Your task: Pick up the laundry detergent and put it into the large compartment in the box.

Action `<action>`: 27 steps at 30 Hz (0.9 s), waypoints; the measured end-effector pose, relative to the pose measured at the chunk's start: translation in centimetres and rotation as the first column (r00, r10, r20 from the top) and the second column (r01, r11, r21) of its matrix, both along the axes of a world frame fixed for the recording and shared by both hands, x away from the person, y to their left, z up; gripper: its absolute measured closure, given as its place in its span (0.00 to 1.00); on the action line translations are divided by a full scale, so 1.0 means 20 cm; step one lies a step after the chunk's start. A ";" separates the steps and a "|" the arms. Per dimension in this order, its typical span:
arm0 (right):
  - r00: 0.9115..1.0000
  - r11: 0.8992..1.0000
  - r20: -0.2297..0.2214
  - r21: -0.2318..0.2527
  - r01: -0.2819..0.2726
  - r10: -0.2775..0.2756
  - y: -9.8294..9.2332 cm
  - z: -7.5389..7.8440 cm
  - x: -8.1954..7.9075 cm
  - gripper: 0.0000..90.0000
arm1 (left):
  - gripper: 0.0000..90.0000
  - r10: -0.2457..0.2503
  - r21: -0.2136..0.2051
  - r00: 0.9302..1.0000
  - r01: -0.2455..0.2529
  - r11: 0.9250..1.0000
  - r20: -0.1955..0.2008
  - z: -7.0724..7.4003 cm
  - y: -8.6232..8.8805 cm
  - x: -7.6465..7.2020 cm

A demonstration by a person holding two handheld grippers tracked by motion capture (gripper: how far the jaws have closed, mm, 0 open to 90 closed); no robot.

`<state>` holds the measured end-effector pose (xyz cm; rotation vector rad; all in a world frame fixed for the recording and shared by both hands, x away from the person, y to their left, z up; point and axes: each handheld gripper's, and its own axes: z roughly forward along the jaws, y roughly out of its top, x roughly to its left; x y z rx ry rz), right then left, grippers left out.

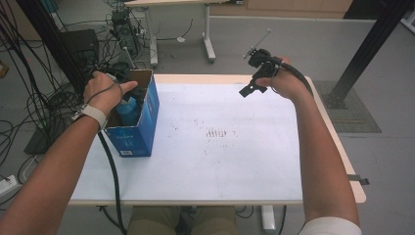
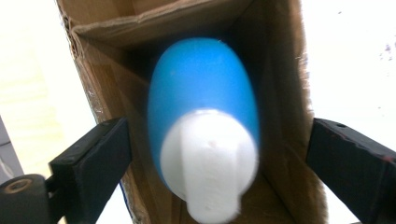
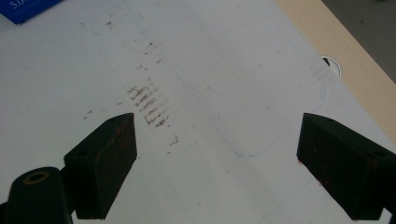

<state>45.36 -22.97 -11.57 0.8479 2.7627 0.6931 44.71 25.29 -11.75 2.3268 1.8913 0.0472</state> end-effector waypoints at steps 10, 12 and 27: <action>1.000 1.000 0.005 0.003 0.012 -0.012 -0.02 0.02 -0.02 0.14 | 0.07 -0.068 -0.018 0.996 0.068 0.997 0.050 0.15 -0.02 -0.04; 1.000 1.000 0.007 0.005 0.015 -0.015 -0.03 0.02 -0.02 0.14 | 0.07 -0.104 -0.020 0.992 0.105 0.994 0.065 0.20 -0.02 -0.05; 0.999 0.999 0.015 0.022 0.035 -0.035 -0.09 0.05 -0.05 0.14 | 0.07 -0.286 -0.006 0.947 0.290 0.957 0.149 0.54 -0.12 -0.14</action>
